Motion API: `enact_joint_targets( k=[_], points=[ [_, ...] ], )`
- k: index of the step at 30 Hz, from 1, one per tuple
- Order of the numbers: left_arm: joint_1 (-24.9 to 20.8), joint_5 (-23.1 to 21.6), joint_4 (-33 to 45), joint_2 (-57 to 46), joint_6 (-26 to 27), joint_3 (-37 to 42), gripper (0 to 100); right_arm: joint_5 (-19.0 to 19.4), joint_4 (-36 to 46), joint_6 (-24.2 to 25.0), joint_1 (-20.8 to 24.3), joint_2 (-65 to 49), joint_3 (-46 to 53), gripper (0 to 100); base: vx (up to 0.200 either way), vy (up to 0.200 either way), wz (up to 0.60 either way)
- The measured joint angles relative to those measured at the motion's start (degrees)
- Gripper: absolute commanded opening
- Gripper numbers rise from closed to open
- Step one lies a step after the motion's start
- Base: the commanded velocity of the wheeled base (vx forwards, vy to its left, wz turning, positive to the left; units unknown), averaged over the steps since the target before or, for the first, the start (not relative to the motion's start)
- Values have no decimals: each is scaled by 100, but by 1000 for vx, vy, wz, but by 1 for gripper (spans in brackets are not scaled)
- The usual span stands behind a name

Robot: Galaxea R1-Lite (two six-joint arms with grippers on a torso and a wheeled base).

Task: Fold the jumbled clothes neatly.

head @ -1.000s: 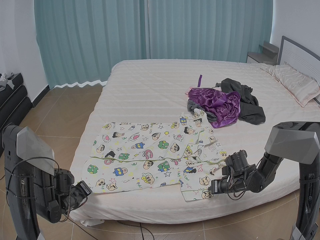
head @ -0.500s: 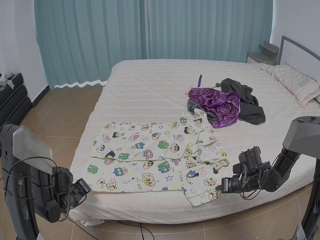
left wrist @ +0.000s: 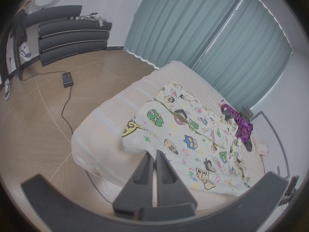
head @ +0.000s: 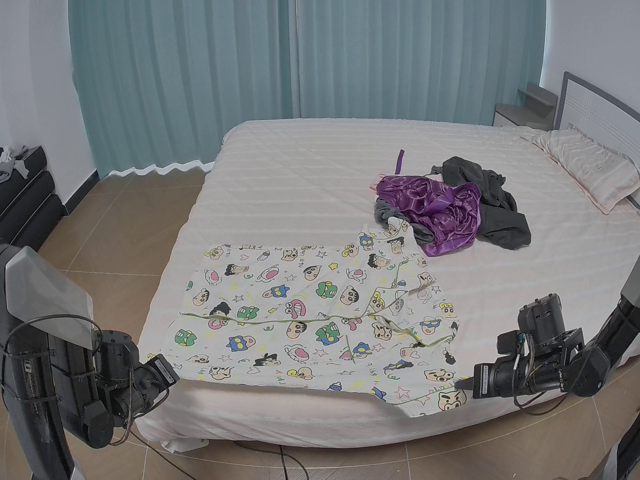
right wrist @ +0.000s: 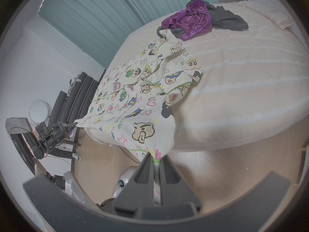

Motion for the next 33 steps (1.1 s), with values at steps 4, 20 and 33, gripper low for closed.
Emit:
enact_joint_targets(
  k=[4, 20, 33],
  points=[
    [-35, 65, 0, -46, 218, 157, 0, -2, 0, 2, 15, -201, 171, 0, 0, 0, 0],
    [-118, 238, 0, -82, 443, 317, 0, -22, -2, -18, 150, -646, 664, 0, 0, 0, 0],
    [-210, 240, 600, -388, 640, 319, 0, -40, 73, -30, 325, -786, 877, 0, 0, 0, 0]
  ],
)
